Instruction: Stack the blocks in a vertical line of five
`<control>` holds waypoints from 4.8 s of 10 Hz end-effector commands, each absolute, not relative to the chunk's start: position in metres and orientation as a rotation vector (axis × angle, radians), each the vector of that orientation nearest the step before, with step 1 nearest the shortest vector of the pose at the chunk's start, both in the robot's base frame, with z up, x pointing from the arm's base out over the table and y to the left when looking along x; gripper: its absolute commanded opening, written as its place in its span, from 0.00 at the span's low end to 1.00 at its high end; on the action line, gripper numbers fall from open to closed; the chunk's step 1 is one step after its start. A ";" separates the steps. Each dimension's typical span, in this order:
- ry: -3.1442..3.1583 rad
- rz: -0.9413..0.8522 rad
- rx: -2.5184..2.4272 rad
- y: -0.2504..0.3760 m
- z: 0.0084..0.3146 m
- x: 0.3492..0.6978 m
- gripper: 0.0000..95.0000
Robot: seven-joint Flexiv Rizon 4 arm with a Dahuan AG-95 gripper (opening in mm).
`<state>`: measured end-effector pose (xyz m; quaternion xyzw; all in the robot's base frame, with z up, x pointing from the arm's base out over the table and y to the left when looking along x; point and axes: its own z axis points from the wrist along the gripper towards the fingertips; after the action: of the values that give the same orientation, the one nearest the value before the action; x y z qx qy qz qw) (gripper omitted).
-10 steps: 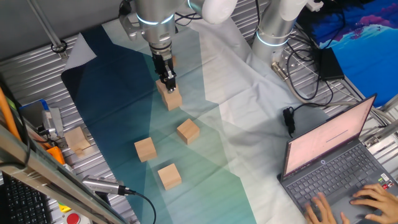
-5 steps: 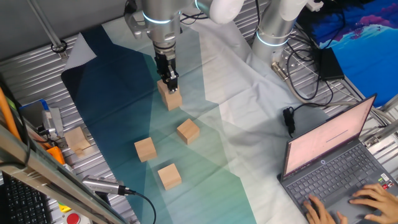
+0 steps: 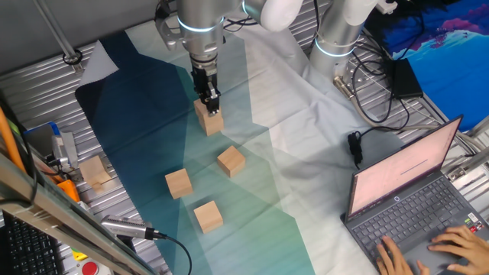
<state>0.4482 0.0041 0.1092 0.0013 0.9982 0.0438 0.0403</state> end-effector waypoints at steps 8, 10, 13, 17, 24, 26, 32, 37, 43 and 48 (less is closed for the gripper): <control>3.049 0.129 0.011 0.003 0.104 0.446 0.00; 3.042 0.130 0.010 0.004 0.101 0.445 0.00; 3.039 0.124 0.004 0.003 0.099 0.444 0.00; 3.036 0.128 0.012 0.003 0.099 0.444 0.00; 3.030 0.127 -0.024 0.003 0.099 0.444 0.60; 3.029 0.132 -0.034 0.003 0.099 0.444 0.60; 3.025 0.120 -0.082 0.004 0.101 0.446 0.80; 3.069 0.105 -0.147 0.007 0.144 0.466 0.80; 3.133 0.105 -0.054 0.041 0.164 0.521 0.00; 3.151 0.096 -0.076 0.054 0.148 0.554 0.00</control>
<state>0.5581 0.0551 0.1452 -0.0213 0.9993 0.0305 -0.0079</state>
